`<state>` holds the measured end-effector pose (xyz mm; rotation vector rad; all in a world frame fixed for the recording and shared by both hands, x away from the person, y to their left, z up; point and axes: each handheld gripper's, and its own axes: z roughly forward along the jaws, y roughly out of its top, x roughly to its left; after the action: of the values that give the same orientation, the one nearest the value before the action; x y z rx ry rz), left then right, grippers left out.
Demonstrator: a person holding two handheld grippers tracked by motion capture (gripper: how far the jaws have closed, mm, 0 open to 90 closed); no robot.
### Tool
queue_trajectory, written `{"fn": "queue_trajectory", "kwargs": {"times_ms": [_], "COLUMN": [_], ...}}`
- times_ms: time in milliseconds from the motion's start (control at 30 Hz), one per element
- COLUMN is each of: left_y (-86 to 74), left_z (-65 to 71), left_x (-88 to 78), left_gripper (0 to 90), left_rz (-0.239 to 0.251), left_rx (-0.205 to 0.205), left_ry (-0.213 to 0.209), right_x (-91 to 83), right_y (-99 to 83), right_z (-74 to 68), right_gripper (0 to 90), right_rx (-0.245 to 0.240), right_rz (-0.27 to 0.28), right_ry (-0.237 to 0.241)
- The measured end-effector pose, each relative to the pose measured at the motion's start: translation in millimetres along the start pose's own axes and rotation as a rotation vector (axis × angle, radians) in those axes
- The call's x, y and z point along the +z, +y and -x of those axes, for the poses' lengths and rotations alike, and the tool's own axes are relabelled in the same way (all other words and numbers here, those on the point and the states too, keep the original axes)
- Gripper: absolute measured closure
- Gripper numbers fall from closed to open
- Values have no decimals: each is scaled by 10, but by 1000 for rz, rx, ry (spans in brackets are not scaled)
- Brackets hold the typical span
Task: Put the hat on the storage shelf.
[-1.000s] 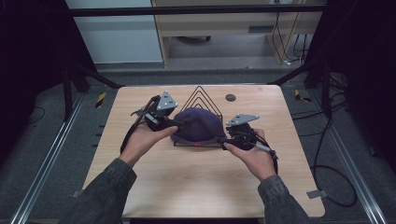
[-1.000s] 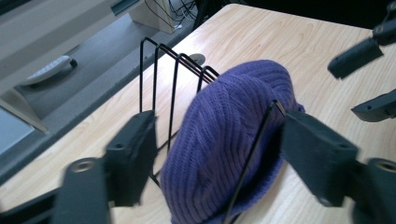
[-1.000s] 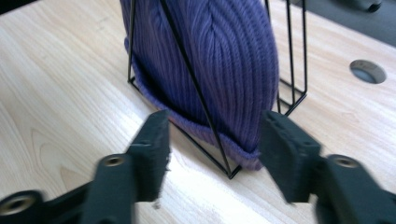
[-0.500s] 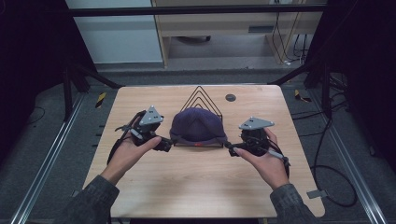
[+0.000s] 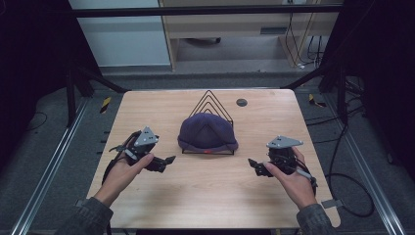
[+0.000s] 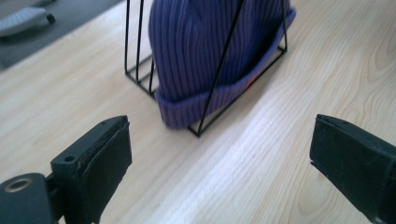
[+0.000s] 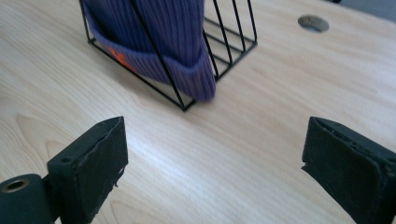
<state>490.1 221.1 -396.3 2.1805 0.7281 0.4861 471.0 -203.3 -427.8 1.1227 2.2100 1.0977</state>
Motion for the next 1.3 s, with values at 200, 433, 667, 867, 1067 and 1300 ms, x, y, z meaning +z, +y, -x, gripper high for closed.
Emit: {"fn": "queue_trajectory", "kwargs": {"times_ms": [200,433,667,867,1067,1300], "left_y": [-233,-479,-734,-992,-1114,-1147], "left_z": [-96,-169,-282,-379,-378,-341], "left_x": [22,56,121,200,299,314], "left_gripper": [51,50,55,54,45,0], "left_rz": [-36,-73,-109,-136,-202,-204], "left_rx": [-29,-65,-99,-170,-219,-169], "left_ry": [11,12,74,63,34,53], "right_x": [29,90,167,232,282,300], "right_y": [-203,-400,-576,-705,-807,-839], "right_z": [69,137,237,310,323,275], "right_gripper": [116,118,118,119,104,73], "right_rx": [17,34,72,124,114,118], "right_rz": [-44,-86,-106,-122,-132,-108], "right_ry": [-14,-21,-50,-68,-89,-122]}}
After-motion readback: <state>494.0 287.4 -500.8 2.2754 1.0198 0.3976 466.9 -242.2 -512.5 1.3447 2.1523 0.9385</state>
